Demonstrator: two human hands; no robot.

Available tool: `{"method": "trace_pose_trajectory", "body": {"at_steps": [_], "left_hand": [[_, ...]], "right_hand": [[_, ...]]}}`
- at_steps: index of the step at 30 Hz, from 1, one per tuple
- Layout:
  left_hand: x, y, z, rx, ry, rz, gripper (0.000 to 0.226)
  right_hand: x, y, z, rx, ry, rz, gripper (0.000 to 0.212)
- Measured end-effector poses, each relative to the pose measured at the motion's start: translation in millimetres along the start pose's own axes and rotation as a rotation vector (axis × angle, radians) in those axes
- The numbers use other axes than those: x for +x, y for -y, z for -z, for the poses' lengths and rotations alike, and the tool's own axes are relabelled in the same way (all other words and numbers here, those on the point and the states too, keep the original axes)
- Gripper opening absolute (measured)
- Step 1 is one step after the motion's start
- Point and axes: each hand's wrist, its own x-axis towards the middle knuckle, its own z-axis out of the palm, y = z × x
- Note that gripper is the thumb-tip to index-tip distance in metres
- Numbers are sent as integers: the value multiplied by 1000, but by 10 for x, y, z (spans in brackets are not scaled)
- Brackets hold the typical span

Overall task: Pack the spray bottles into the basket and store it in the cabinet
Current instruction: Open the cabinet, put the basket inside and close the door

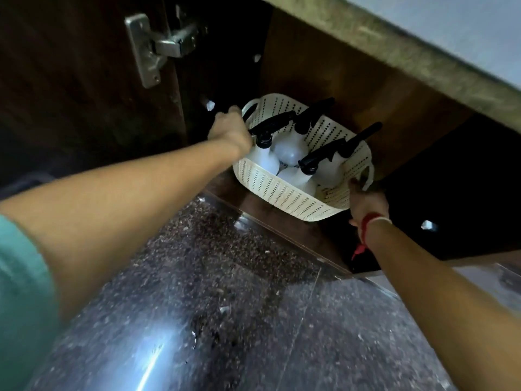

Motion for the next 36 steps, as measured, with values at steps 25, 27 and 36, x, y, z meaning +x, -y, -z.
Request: {"method": "trace_pose_trajectory", "body": {"at_steps": [25,27,36], "left_hand": [[-2901,817,3073,431,-185,-223,81],[-2874,895,3193,457,-191,-181,82],[-2782,1452,3135,479,-111,65,82]], "right_hand": [[-3809,2010,-75,-459,426,1400,66],[-3886,2146,-125,-503,417,1428,67],[-3997,2248,-479,-715,465,1474,74]]}}
